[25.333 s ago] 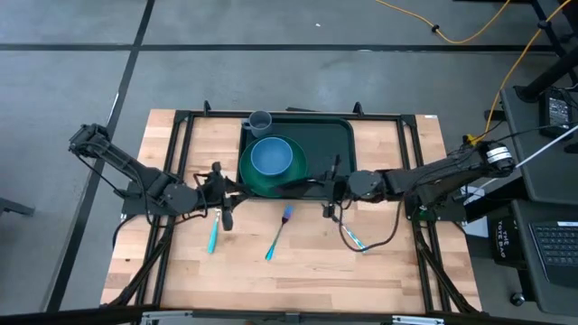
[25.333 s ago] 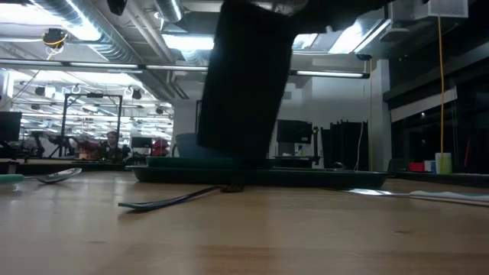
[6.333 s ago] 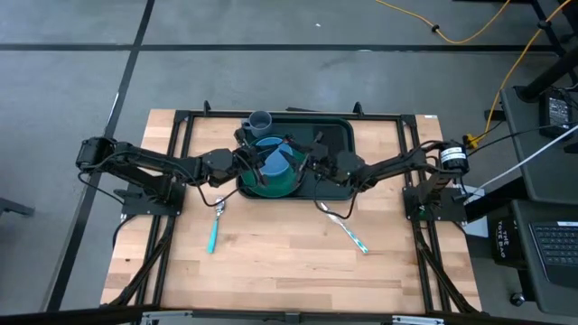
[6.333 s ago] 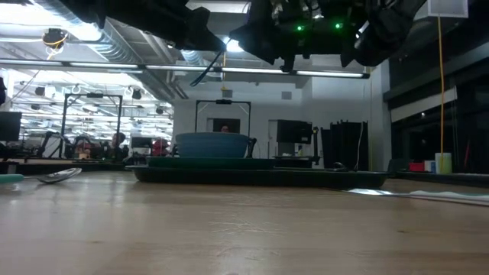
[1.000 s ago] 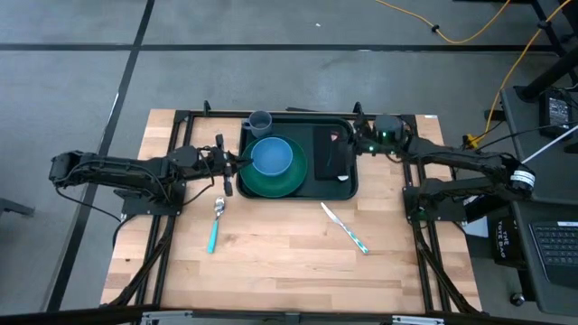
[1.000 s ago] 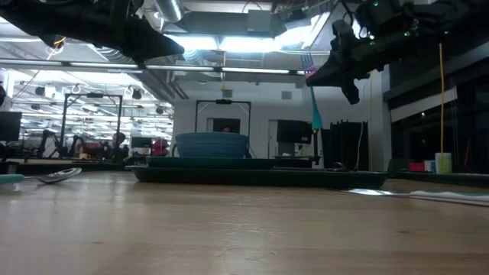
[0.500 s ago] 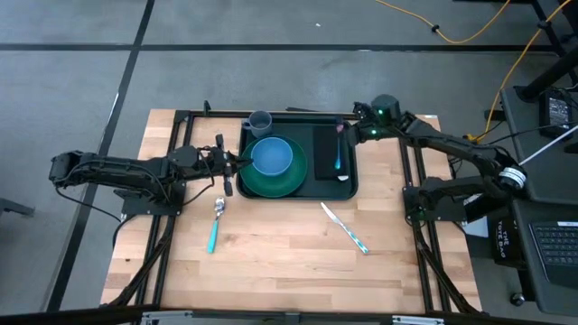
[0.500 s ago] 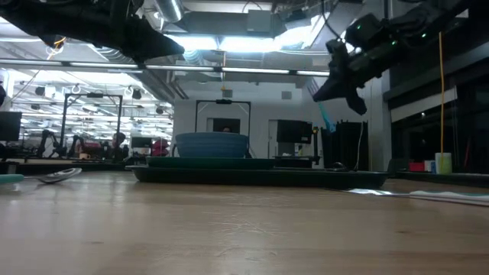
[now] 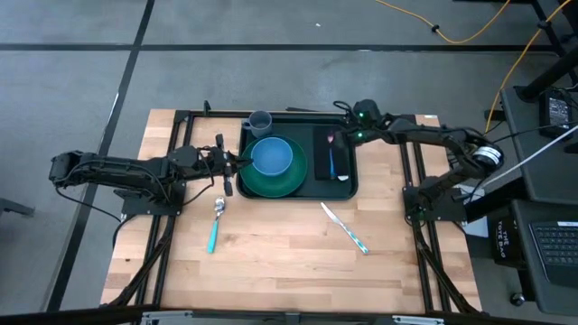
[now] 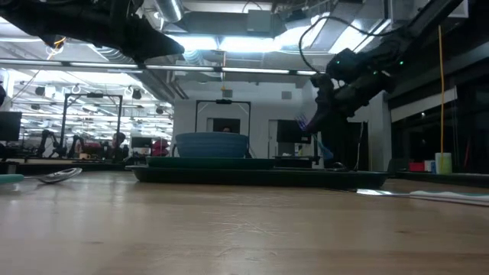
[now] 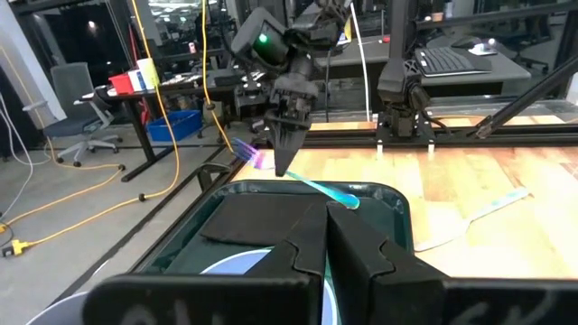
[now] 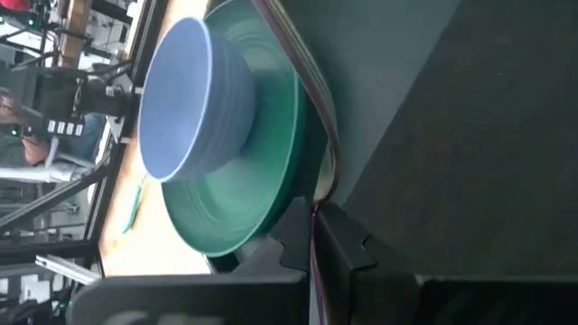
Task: Set up tray
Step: Put the blue fork on the black table napkin
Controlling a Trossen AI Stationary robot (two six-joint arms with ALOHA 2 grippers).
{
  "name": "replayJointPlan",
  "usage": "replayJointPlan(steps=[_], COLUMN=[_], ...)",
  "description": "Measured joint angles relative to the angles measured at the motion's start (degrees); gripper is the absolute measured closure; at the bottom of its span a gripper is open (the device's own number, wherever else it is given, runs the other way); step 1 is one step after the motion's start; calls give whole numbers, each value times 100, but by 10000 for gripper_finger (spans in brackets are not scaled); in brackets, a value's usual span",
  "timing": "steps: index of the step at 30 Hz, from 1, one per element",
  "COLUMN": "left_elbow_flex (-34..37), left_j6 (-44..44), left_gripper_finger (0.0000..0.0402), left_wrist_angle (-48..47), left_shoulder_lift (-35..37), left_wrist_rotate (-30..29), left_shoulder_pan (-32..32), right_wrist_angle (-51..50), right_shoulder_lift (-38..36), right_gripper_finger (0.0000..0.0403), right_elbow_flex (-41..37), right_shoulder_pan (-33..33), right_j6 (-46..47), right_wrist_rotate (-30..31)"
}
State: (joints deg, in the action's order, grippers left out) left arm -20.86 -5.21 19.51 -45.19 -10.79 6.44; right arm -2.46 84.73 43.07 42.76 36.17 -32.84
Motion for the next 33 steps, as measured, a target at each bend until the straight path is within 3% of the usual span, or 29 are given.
replayJointPlan(steps=[17,33], left_elbow_flex=[0,0], left_j6=[0,-2], left_gripper_finger=[394,396], left_wrist_angle=[2,2], left_shoulder_lift=[0,0], left_wrist_rotate=[-1,-2], left_shoulder_pan=[0,-2], right_wrist_angle=[318,722], right_shoulder_lift=[560,1080], right_gripper_finger=[397,396], right_elbow_flex=[2,2], right_shoulder_pan=[246,362], right_j6=[109,80], right_wrist_rotate=[171,-40])
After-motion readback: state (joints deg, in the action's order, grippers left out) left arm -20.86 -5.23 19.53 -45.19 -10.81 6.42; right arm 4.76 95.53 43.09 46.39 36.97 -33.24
